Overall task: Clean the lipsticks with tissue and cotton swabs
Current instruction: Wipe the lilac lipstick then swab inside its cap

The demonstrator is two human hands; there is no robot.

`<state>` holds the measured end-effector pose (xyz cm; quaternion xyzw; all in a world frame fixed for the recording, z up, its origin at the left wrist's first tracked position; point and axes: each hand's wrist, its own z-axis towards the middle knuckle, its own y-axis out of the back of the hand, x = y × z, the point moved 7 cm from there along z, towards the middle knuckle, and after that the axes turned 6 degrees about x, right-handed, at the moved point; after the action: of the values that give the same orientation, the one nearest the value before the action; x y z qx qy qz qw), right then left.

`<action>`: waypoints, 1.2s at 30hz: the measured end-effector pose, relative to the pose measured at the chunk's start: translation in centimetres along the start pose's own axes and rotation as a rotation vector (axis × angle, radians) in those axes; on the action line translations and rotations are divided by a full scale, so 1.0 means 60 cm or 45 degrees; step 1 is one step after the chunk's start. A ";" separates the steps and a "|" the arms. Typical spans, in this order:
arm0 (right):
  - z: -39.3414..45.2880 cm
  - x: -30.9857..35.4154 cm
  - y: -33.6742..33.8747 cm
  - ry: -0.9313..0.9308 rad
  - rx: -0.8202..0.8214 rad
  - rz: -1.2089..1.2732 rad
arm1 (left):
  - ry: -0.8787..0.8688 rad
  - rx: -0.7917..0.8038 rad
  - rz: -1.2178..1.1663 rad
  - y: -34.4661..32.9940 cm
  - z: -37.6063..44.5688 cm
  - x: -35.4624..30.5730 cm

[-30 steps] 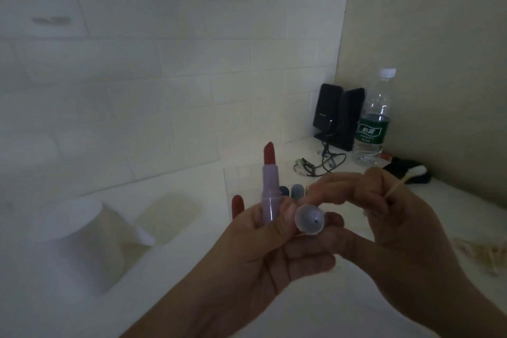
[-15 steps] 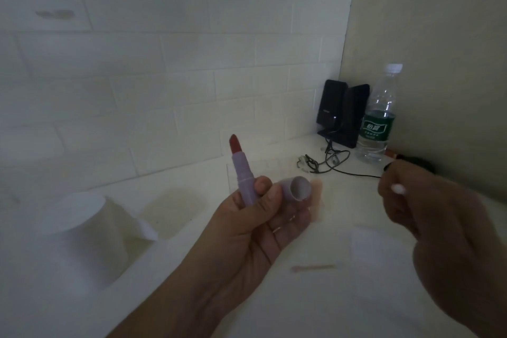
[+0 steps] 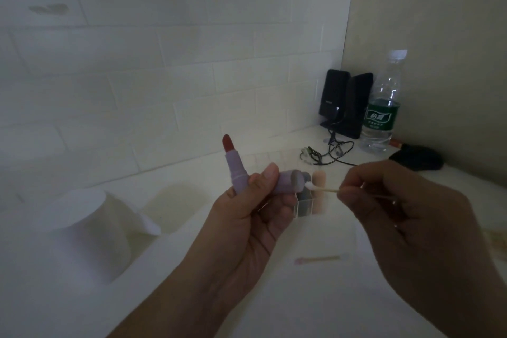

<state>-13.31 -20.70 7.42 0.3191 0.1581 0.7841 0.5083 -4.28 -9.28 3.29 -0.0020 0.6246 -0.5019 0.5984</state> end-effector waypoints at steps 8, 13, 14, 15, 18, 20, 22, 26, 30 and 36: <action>-0.002 0.011 -0.007 0.041 0.015 0.003 | 0.070 -0.117 -0.061 0.021 0.003 0.012; -0.002 0.007 -0.007 0.015 0.029 0.027 | 0.110 -0.139 -0.068 0.029 0.003 0.016; -0.002 0.007 -0.009 0.014 0.043 0.027 | 0.108 -0.145 -0.069 0.029 0.003 0.015; -0.002 0.008 -0.010 0.018 0.063 0.025 | 0.103 -0.150 -0.065 0.030 0.004 0.014; -0.002 0.014 -0.012 0.048 0.091 0.028 | 0.104 -0.146 -0.055 0.032 0.004 0.014; -0.003 0.015 -0.007 0.051 0.051 0.021 | 0.118 -0.125 -0.054 0.034 0.005 0.016; -0.002 0.014 -0.001 0.032 0.002 0.007 | 0.122 -0.107 -0.055 0.036 0.006 0.017; -0.002 0.009 -0.009 0.024 0.070 0.009 | 0.103 -0.119 -0.066 0.035 0.005 0.016; -0.001 0.012 -0.005 0.040 0.078 -0.004 | 0.108 -0.164 -0.045 0.035 0.004 0.016; -0.002 0.001 -0.008 -0.032 0.050 -0.005 | 0.134 -0.201 0.007 0.036 0.002 0.015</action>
<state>-13.10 -20.42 7.08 0.3384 0.1676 0.7759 0.5054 -3.15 -8.80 1.28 -0.0209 0.6927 -0.4489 0.5640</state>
